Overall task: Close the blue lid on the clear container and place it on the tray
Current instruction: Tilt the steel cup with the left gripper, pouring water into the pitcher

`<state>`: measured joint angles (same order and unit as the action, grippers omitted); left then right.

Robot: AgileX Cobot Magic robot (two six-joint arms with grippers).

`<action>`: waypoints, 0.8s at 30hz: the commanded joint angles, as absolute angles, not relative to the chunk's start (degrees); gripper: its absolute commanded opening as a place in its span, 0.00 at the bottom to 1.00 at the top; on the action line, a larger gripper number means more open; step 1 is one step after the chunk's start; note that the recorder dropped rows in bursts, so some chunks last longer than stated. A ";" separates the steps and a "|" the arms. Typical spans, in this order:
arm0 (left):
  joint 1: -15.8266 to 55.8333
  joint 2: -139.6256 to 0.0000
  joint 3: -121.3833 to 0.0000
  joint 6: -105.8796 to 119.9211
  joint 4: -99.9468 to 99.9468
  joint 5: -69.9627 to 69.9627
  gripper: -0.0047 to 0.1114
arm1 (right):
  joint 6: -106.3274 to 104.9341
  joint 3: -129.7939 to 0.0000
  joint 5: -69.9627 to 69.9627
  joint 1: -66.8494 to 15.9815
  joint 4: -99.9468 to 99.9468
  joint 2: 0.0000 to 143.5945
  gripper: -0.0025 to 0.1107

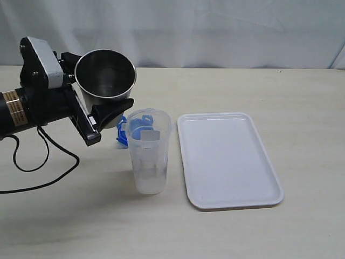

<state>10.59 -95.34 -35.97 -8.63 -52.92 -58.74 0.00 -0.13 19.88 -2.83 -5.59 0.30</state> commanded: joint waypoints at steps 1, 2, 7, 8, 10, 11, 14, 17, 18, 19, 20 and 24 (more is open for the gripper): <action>10.66 -94.33 -39.14 -8.25 -50.19 -64.31 0.04 | 0.00 0.00 19.84 -2.64 -5.13 0.00 0.06; 10.66 -94.33 -39.52 -9.04 -50.32 -64.18 0.04 | 0.00 0.00 19.84 -2.64 -5.13 0.00 0.06; 10.66 -94.33 -40.17 -9.90 -50.32 -62.97 0.04 | 0.00 0.00 19.84 -2.64 -5.13 0.00 0.06; 10.76 -94.33 -40.17 -9.90 -50.45 -62.85 0.04 | 0.00 0.00 19.84 -2.64 -5.13 0.00 0.06; 10.76 -94.33 -40.17 -9.90 -50.80 -62.63 0.04 | 0.00 0.00 19.84 -2.64 -5.13 0.00 0.06; 10.76 -94.33 -40.17 -9.90 -51.52 -62.78 0.04 | 0.00 0.00 19.84 -2.64 -5.13 0.00 0.06; 10.76 -94.33 -40.17 -9.90 -53.84 -63.30 0.04 | 0.00 0.00 19.84 -2.64 -5.13 0.00 0.06; 10.76 -94.33 -40.17 -9.90 -56.83 -63.30 0.04 | 0.00 0.00 19.84 -2.64 -5.13 0.00 0.06; 10.76 -94.33 -40.17 -9.90 -57.09 -63.30 0.04 | 0.00 0.00 19.84 -2.64 -5.13 0.00 0.06; 10.76 -94.33 -40.17 -9.90 -57.22 -63.30 0.04 | 0.00 0.00 19.84 -2.64 -5.13 0.00 0.06; 10.76 -94.33 -40.17 -9.78 -58.12 -63.30 0.04 | 0.00 0.00 19.84 -2.64 -5.13 0.00 0.06; 10.76 -94.33 -40.17 -8.82 -59.44 -62.90 0.04 | 0.00 0.00 19.84 -2.64 -5.13 0.00 0.06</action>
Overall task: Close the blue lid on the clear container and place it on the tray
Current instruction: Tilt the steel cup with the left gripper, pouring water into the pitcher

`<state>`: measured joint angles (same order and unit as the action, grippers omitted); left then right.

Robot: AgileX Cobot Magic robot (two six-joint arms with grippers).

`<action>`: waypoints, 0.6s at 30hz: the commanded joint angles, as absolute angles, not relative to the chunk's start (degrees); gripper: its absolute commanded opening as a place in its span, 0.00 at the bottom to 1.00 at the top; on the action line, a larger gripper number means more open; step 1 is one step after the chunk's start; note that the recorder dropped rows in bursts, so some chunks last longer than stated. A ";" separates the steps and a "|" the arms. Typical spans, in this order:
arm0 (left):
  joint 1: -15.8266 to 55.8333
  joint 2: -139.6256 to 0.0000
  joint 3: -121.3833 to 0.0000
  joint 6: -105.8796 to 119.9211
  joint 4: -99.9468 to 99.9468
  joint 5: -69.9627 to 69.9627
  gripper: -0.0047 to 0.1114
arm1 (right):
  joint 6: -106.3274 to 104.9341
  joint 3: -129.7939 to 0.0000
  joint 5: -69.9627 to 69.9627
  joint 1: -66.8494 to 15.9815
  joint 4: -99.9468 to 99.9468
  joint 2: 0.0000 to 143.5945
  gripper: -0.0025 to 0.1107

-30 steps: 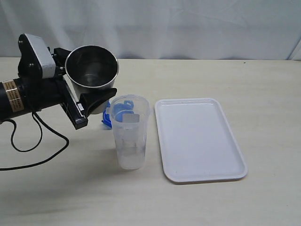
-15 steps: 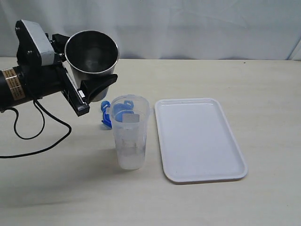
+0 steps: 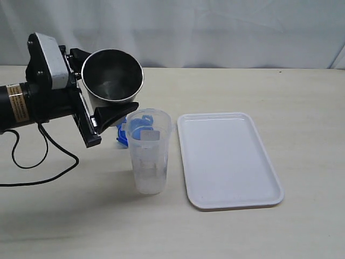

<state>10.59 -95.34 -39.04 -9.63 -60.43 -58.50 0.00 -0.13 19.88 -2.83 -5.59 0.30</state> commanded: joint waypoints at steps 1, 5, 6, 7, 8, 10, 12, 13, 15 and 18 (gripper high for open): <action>10.76 -94.33 -40.17 -8.82 -59.73 -62.90 0.04 | 0.00 0.00 19.84 -2.64 -5.13 0.00 0.06; 10.76 -94.33 -40.17 -8.69 -60.43 -62.90 0.04 | 0.00 0.00 19.84 -2.64 -5.13 0.00 0.06; 10.76 -94.33 -40.17 -8.26 -60.51 -62.90 0.04 | 0.00 0.00 19.84 -2.64 -5.13 0.00 0.06; 10.76 -94.33 -40.17 -7.76 -60.66 -62.90 0.04 | 0.00 0.00 19.84 -2.64 -5.13 0.00 0.06; 10.76 -94.33 -40.17 -7.06 -60.81 -62.68 0.04 | 0.00 0.00 19.84 -2.64 -5.13 0.00 0.06; 10.76 -94.33 -40.17 -5.94 -60.81 -62.46 0.04 | 0.00 0.00 19.84 -2.64 -5.13 0.00 0.06; 10.76 -94.33 -40.17 -4.90 -60.81 -62.23 0.04 | 0.00 0.00 19.84 -2.64 -5.13 0.00 0.06; 10.76 -94.33 -40.17 -4.27 -60.81 -62.23 0.04 | 0.00 0.00 19.84 -2.64 -5.13 0.00 0.06; 10.76 -94.33 -40.17 -3.39 -60.81 -61.67 0.04 | 0.00 0.00 19.84 -2.64 -5.13 0.00 0.06; 10.76 -94.33 -40.17 -2.38 -60.81 -61.09 0.04 | 0.00 0.00 19.84 -2.64 -5.13 0.00 0.06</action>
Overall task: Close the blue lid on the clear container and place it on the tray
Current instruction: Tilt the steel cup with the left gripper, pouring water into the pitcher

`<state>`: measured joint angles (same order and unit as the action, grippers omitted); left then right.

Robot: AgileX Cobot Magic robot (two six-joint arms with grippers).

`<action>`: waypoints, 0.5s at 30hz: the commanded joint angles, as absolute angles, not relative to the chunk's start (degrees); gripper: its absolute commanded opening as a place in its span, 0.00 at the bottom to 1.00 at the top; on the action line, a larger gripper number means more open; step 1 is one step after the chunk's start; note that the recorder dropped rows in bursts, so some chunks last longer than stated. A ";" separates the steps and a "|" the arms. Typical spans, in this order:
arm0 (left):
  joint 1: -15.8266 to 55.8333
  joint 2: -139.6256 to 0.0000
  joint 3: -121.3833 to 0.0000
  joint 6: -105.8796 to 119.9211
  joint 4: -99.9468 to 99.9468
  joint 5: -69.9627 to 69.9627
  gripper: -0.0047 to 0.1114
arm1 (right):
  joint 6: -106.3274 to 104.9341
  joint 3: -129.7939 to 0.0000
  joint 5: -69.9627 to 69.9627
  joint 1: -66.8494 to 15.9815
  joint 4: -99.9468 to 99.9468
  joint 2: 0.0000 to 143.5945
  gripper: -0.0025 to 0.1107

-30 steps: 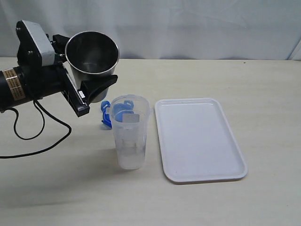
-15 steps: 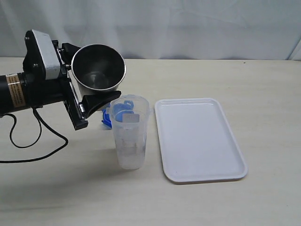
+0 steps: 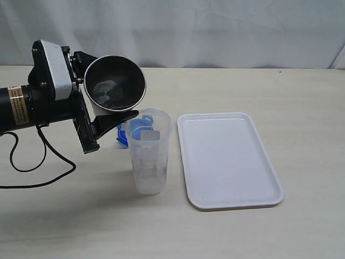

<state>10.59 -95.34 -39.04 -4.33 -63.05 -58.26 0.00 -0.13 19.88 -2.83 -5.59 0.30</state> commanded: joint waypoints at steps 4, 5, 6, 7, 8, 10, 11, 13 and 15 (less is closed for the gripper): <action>10.76 -94.33 -40.17 0.00 -60.81 -59.80 0.04 | 0.00 0.00 19.84 -2.64 -5.13 0.00 0.06; 10.76 -94.33 -40.17 0.33 -60.81 -59.15 0.04 | 0.00 0.00 19.84 -2.64 -5.13 0.00 0.06; 10.76 -94.33 -40.17 0.43 -60.81 -58.69 0.04 | 0.00 0.00 19.84 -2.64 -5.13 0.00 0.06; 10.76 -94.33 -40.17 0.42 -60.81 -58.43 0.04 | 0.00 0.00 19.84 -2.64 -5.13 0.00 0.06; 10.76 -94.33 -40.17 0.42 -60.81 -58.43 0.04 | 0.00 0.00 19.84 -2.64 -5.13 0.00 0.06; 10.76 -94.33 -40.17 1.51 -60.81 -58.45 0.04 | 0.00 0.00 19.84 -2.64 -5.13 0.00 0.06; 10.76 -94.33 -40.17 1.93 -60.81 -58.45 0.04 | 0.00 0.00 19.84 -2.64 -5.13 0.00 0.06; 10.76 -94.33 -40.17 2.93 -60.81 -58.45 0.04 | 0.00 0.00 19.84 -2.64 -5.13 0.00 0.06; 10.76 -94.33 -40.17 3.31 -60.81 -58.45 0.04 | 0.00 0.00 19.84 -2.64 -5.13 0.00 0.06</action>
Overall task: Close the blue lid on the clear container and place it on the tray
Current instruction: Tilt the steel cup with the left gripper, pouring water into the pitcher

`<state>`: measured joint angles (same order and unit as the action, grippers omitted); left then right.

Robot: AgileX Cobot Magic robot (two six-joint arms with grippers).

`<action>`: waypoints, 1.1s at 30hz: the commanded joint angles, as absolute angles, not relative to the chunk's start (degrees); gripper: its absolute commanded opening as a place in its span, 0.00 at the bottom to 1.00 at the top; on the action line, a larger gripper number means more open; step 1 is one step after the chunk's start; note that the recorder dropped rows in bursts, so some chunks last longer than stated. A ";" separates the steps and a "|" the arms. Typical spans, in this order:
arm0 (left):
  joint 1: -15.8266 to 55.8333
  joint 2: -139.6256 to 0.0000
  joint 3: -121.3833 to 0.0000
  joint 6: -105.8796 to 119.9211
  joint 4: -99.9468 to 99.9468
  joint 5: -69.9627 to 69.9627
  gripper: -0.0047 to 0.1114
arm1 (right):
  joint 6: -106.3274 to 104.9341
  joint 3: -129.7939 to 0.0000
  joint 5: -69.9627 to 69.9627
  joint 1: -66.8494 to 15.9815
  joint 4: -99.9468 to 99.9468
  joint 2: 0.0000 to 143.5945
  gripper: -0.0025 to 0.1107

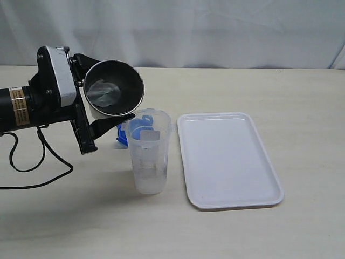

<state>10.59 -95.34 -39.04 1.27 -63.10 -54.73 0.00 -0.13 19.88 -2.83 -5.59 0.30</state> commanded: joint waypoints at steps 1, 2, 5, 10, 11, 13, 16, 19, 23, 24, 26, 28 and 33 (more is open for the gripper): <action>10.76 -94.33 -40.17 3.43 -60.81 -58.45 0.04 | 0.00 0.00 19.84 -2.64 -5.13 0.00 0.06; 10.76 -94.33 -40.17 4.11 -60.81 -58.45 0.04 | 0.00 0.00 19.84 -2.64 -5.13 0.00 0.06; 10.76 -94.33 -40.17 6.15 -60.37 -58.45 0.04 | 0.00 0.00 19.84 -2.64 -5.13 0.00 0.06; 10.76 -94.33 -40.17 7.93 -58.89 -58.45 0.04 | 0.00 0.00 19.84 -2.64 -5.13 0.00 0.06; 10.76 -94.33 -40.17 7.93 -58.89 -58.45 0.04 | 0.00 0.00 19.84 -2.64 -5.13 0.00 0.06; 10.76 -94.33 -40.17 8.78 -58.89 -58.45 0.04 | 0.00 0.00 19.84 -2.64 -5.13 0.00 0.06; 10.76 -94.33 -40.17 8.86 -58.02 -58.55 0.04 | 0.00 0.00 19.84 -2.64 -5.13 0.00 0.06; 10.76 -94.33 -40.17 7.84 -57.78 -58.94 0.04 | 0.00 0.00 19.84 -2.64 -5.13 0.00 0.06; 10.76 -94.33 -40.17 6.90 -56.32 -59.03 0.04 | 0.00 0.00 19.84 -2.64 -5.13 0.00 0.06; 10.76 -94.33 -40.17 7.28 -56.32 -59.03 0.04 | 0.00 0.00 19.84 -2.64 -5.13 0.00 0.06; 10.76 -94.33 -40.17 7.27 -55.75 -59.03 0.04 | 0.00 0.00 19.84 -2.64 -5.13 0.00 0.06; 10.76 -94.33 -40.17 7.27 -55.09 -59.03 0.04 | 0.00 0.00 19.84 -2.64 -5.13 0.00 0.06; 10.76 -94.33 -40.17 7.27 -54.82 -59.47 0.04 | 0.00 0.00 19.84 -2.64 -5.13 0.00 0.06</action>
<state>10.59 -95.34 -39.04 7.24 -57.71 -54.73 0.00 -0.13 19.93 -2.83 -5.59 0.30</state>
